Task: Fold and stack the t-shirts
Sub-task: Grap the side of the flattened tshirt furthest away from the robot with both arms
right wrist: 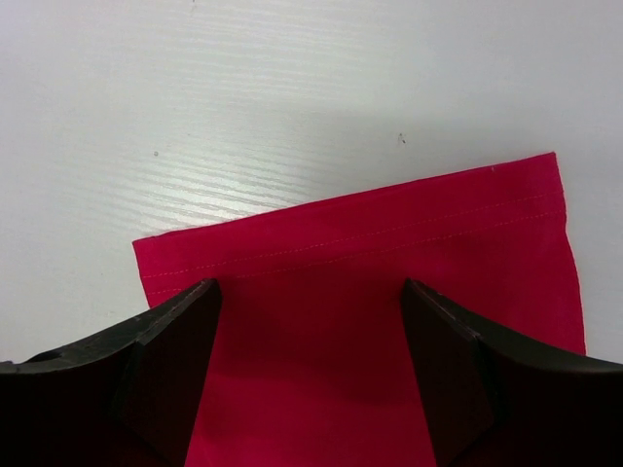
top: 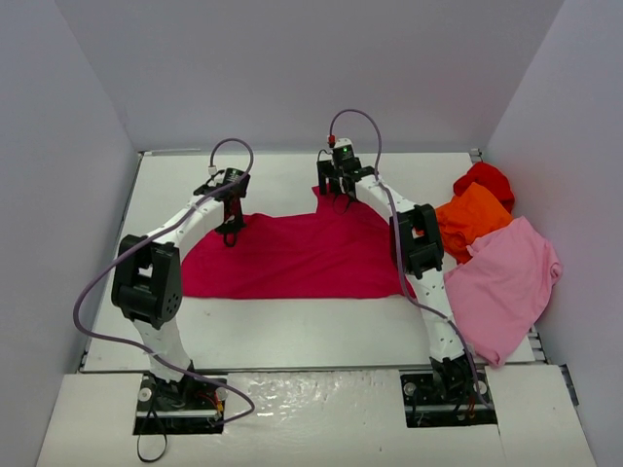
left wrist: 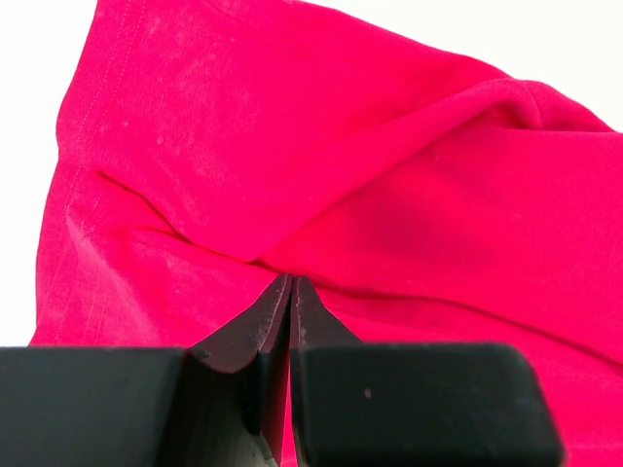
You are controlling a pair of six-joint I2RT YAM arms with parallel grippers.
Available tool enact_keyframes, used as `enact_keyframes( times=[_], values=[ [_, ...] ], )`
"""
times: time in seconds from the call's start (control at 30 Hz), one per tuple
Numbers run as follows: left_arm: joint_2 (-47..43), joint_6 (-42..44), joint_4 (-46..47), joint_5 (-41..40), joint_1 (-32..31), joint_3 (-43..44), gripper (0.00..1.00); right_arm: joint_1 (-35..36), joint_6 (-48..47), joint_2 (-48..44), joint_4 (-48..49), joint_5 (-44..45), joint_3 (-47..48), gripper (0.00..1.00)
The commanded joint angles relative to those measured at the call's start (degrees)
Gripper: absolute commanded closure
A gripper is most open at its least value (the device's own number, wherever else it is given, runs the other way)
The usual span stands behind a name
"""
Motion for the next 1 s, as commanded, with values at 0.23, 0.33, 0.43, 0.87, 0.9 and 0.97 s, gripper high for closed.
enact_keyframes(
  times=[0.23, 0.33, 0.43, 0.87, 0.9, 0.97],
  values=[
    [0.4, 1.08, 2.5, -0.24, 0.18, 0.85, 1.0, 0.0, -2.28, 1.33, 0.56, 4.39, 0.68, 0.32],
    [0.58, 1.08, 2.73, -0.01, 0.18, 0.94, 1.0, -0.04, -2.26, 1.26, 0.8, 7.07, -0.21, 0.31],
    [0.77, 1.22, 2.94, -0.15, 0.18, 1.13, 1.0, -0.37, -1.67, 0.84, 1.68, 9.25, -0.3, 0.31],
    [4.8, 3.02, 4.6, -4.59, 0.3, 7.17, 1.0, -0.91, 0.08, 1.45, 2.55, 10.43, -2.51, 0.84],
    [5.08, 3.14, 4.77, -4.92, 0.34, 7.58, 0.99, -0.95, 0.2, 1.49, 2.55, 10.51, -2.88, 0.88],
    [6.09, 3.6, 5.32, -6.01, 0.7, 8.71, 0.94, -1.04, 0.39, 1.37, 2.62, 10.41, -4.06, 0.96]
  ],
)
